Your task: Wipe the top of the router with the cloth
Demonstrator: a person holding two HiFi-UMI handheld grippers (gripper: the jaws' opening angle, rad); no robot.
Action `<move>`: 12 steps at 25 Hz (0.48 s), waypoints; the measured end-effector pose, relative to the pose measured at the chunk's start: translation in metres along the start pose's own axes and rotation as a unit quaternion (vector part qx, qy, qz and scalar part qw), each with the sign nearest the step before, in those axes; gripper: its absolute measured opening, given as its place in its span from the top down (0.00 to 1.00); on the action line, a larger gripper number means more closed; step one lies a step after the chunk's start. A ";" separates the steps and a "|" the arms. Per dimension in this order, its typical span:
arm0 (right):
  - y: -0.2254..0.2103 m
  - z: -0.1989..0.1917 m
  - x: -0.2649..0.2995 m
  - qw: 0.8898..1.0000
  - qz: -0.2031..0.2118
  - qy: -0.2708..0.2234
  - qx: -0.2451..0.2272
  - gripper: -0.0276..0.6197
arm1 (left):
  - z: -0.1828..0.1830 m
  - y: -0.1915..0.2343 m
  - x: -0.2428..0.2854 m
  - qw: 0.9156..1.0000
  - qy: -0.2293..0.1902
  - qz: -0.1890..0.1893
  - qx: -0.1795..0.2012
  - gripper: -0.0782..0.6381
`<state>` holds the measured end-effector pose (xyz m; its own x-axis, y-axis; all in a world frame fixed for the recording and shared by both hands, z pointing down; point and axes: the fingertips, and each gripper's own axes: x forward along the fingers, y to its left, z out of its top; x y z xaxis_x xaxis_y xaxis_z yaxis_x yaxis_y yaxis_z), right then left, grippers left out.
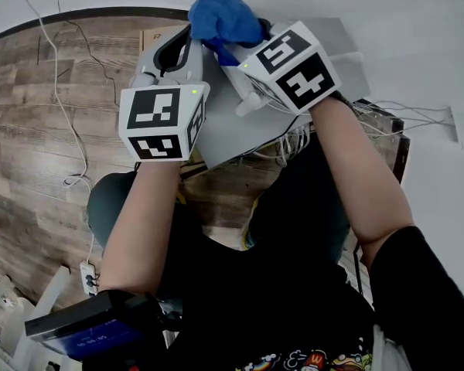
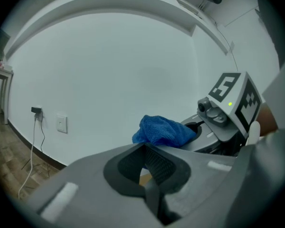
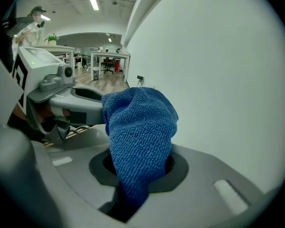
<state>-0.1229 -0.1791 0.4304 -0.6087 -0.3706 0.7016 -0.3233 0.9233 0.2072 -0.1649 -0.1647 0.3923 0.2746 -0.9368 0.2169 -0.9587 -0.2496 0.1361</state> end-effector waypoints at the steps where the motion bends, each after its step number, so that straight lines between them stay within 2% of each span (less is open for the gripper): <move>1: -0.005 -0.001 0.001 1.000 -0.002 0.003 0.005 0.78 | 0.001 -0.002 0.002 1.000 -0.002 -0.005 0.000 0.89; 7: -0.045 -0.021 0.004 0.998 -0.037 0.022 0.039 0.78 | -0.005 -0.021 0.015 0.999 0.006 -0.034 0.008 0.89; 12: -0.081 -0.043 -0.018 0.990 -0.110 0.026 0.089 0.78 | 0.000 -0.034 0.022 0.998 -0.001 -0.056 0.024 0.89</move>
<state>-0.0546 -0.2426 0.4304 -0.4728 -0.5515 0.6873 -0.5696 0.7864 0.2392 -0.1257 -0.1771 0.3923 0.3800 -0.9028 0.2013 -0.9246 -0.3640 0.1128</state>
